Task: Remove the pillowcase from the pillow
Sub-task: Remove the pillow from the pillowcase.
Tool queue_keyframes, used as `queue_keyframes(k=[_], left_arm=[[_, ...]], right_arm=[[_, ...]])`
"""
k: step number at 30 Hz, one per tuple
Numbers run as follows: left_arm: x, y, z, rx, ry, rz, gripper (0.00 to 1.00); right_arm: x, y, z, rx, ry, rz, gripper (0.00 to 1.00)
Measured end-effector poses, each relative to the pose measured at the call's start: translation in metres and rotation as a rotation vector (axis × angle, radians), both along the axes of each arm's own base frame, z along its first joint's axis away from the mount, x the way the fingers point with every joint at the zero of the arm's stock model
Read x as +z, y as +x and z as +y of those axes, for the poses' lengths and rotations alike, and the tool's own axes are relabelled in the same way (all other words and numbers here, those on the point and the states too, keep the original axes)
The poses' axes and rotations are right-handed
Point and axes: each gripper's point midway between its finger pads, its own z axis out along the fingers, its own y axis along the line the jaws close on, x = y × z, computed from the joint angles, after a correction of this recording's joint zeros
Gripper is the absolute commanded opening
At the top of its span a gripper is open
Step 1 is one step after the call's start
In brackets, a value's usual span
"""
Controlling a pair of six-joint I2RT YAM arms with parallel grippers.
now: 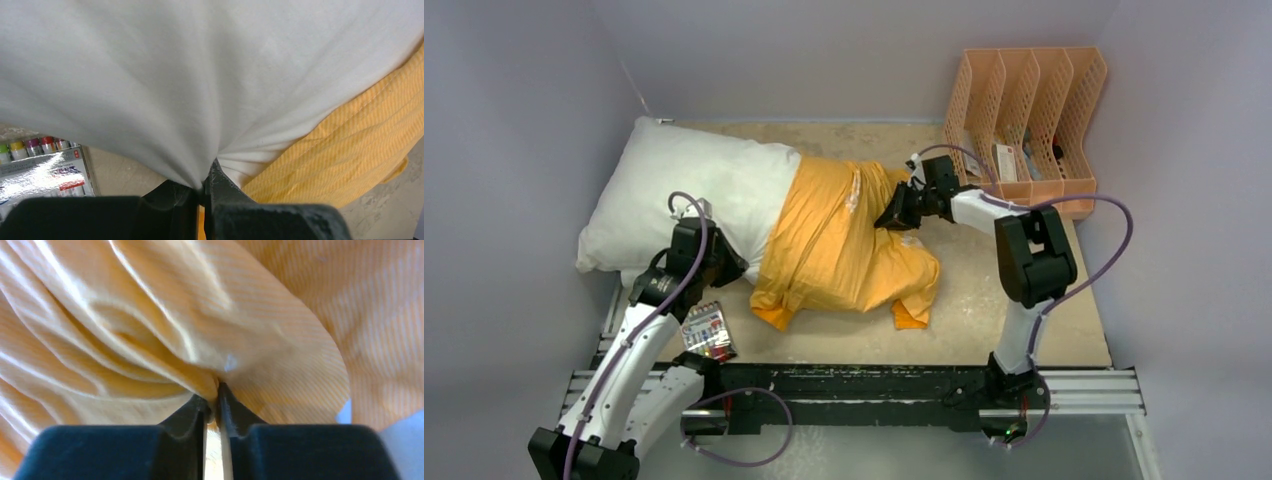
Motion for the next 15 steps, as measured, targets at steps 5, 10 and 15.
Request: queue_keyframes(k=[5, 10, 15], left_arm=[[-0.001, -0.004, 0.002, 0.009, 0.002, 0.009, 0.0], [0.002, -0.005, 0.011, 0.068, 0.015, -0.004, 0.0], [0.011, -0.011, 0.012, 0.084, -0.006, -0.039, 0.0]], right_arm=[[0.017, -0.02, -0.026, -0.062, -0.093, -0.05, 0.0], [0.081, -0.029, -0.088, -0.295, -0.231, -0.267, 0.0], [0.088, -0.069, -0.129, -0.434, -0.245, -0.297, 0.0]])
